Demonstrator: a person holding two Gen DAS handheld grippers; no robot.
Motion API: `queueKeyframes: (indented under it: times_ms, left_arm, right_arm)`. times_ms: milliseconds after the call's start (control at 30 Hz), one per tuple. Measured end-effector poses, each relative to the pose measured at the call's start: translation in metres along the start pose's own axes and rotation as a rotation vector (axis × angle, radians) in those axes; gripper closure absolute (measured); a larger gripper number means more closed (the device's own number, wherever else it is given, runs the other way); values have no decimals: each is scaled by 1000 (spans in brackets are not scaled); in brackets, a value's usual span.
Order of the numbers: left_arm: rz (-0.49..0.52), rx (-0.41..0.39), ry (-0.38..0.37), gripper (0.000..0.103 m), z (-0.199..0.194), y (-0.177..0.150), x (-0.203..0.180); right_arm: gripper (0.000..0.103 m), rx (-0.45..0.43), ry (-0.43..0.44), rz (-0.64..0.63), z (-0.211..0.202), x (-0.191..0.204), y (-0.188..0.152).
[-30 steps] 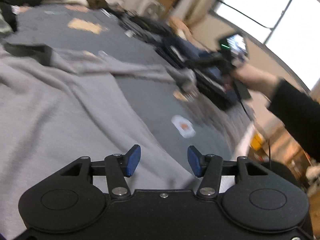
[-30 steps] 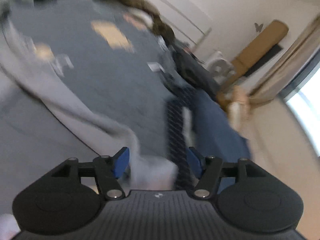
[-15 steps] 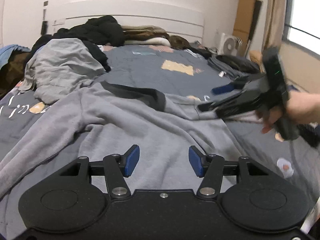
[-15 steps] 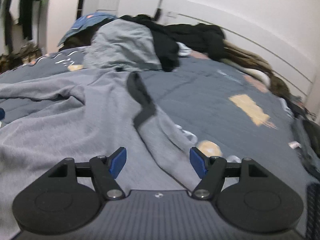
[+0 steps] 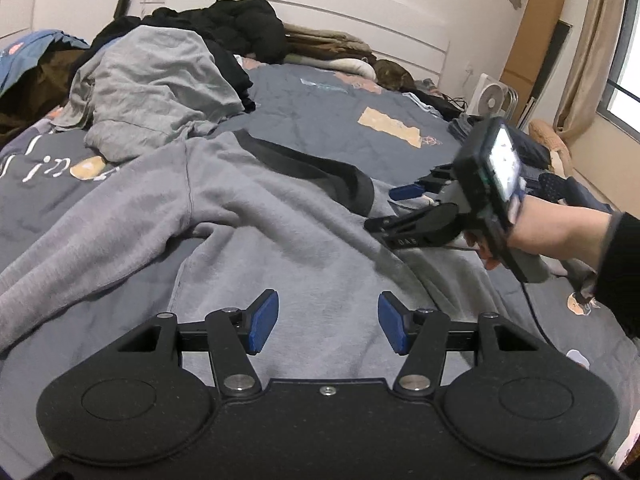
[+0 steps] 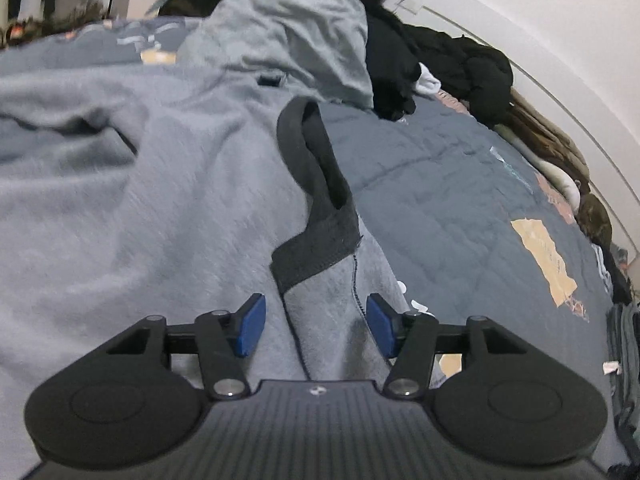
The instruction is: Fold clothes
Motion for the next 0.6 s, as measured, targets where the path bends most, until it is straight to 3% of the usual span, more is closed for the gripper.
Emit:
queueKeyframes:
  times_ms: [167,200,300,600]
  left_arm:
    - [4,23,-2,48,3,-1,-1]
    - [3,28,-2,48,4,-2,0]
    - [3,45,2,48,8,-3,0]
    - [-2,76,12,48,19,-8,4]
  right_arm:
    - [98,-8,4,121,6,-31,2]
    - [101,-19,-4,153,5,-40,2]
    - [101,-74,28,295,-5,-74,4]
    - [102,-100,-204,271,10,-146,32]
Point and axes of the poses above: each gripper's, at about its wrist camera, not at the fingertips, and z roughly the way its jaws point, x to its left, y to its top, the point moved 4 cm from there along z, roughly the way its jaws point, and after that the axes turned 4 degrees about y, right-handed, at the moved point
